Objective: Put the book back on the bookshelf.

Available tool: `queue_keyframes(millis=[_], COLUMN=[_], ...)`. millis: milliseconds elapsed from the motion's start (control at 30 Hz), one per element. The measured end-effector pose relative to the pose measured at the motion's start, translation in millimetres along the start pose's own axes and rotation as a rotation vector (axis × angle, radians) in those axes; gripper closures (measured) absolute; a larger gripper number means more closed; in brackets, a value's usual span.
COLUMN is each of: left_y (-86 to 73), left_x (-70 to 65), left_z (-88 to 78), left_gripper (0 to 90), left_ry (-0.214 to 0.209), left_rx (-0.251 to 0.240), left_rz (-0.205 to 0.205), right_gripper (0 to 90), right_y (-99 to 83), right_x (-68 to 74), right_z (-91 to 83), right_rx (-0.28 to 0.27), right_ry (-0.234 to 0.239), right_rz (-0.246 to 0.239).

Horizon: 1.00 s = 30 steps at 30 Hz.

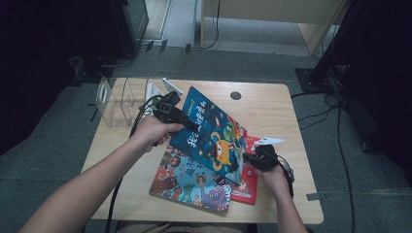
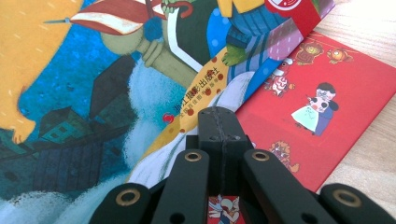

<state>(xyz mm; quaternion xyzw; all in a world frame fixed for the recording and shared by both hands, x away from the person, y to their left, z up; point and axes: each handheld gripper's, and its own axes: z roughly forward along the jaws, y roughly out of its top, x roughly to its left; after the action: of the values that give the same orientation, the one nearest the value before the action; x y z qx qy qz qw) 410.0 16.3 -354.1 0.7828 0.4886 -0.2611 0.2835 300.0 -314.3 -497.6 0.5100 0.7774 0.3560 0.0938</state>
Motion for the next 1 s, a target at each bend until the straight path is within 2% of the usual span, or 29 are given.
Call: queue_keyframes(millis=[267, 400, 433, 467, 533, 600, 667, 767, 833, 1000], left_y=[4.7, 5.7, 5.9, 6.1, 6.3, 6.8, 7.6, 8.7, 9.2, 11.8], left_x=[-3.1, -2.6, -2.3, -2.2, -1.8, -1.3, -0.7, -1.5, -4.0, -7.5], left_z=[2.9, 2.3, 2.0, 1.9, 1.8, 1.4, 0.2, -0.6, -1.3, -3.6], left_gripper=[77.3, 78.7, 79.1, 79.4, 79.7, 80.1, 80.7, 80.9, 80.8, 80.8], left_ry=[0.007, -0.008, -0.012, -0.013, -0.017, -0.02, -0.024, -0.025, -0.02, -0.029], left_rx=[0.01, 0.017, 0.019, 0.019, 0.021, 0.022, 0.022, 0.029, 0.031, 0.033], left_rz=[0.0, -0.009, -0.011, -0.014, -0.021, -0.027, -0.04, -0.048, -0.042, -0.068], right_gripper=[90.0, 90.0, 87.1, 80.4, 77.6, 75.3, 66.4, 58.2, 57.1, 53.9], right_y=[0.9, 0.7, 0.6, 0.4, -0.5, -1.0, -1.4, -2.4, -2.5, -2.5], right_x=[0.7, 0.3, 0.0, -0.7, -4.2, -4.6, -4.8, -6.7, -7.3, -6.8], right_z=[0.8, 1.1, 1.1, 0.9, 0.2, 0.2, 0.0, -0.4, -0.5, -0.7], right_rx=[0.002, -0.003, -0.004, -0.008, -0.016, -0.021, -0.03, -0.045, -0.047, -0.044], right_ry=[0.0, 0.002, 0.001, -0.016, -0.006, -0.005, -0.018, -0.02, -0.019, -0.012], right_rz=[0.0, 0.002, 0.002, 0.0, 0.026, 0.009, -0.013, -0.016, -0.016, -0.011])
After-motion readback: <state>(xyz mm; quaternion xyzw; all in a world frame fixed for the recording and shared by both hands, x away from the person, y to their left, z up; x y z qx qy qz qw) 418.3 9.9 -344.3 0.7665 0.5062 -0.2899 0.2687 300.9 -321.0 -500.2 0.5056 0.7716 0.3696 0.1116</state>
